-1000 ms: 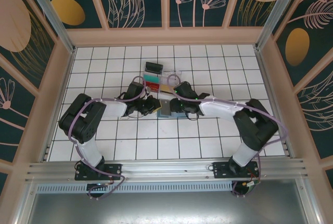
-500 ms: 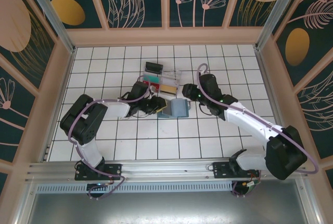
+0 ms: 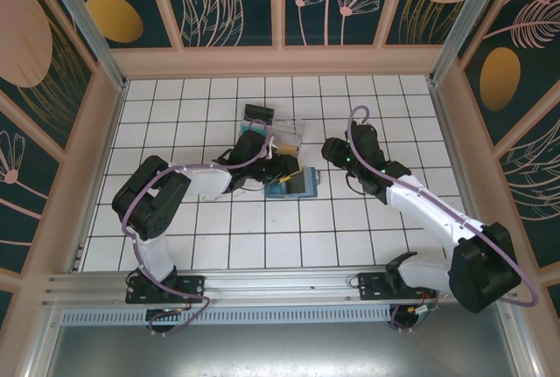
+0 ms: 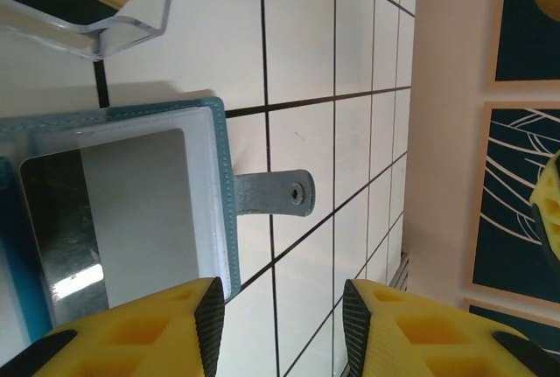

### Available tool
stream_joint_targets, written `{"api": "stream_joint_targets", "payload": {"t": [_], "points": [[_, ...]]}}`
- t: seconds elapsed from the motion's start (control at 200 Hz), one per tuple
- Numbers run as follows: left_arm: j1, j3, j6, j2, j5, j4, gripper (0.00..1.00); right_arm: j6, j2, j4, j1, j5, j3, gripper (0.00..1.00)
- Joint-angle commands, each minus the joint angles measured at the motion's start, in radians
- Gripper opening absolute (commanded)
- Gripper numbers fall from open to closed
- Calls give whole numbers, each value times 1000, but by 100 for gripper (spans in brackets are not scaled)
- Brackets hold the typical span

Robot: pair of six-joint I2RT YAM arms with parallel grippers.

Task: Take the credit cards out of the card holder

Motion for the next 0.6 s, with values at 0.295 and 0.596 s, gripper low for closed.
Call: {"api": "stream_joint_targets", "payload": {"t": [0.295,0.596], "points": [[37,-20,81,-90,-197,-213,32,-68,195,-46,96,-132,94,37],[47,-36,43,-40,-118,-152,26,-53,390,-117,157,-147,158,24]]}}
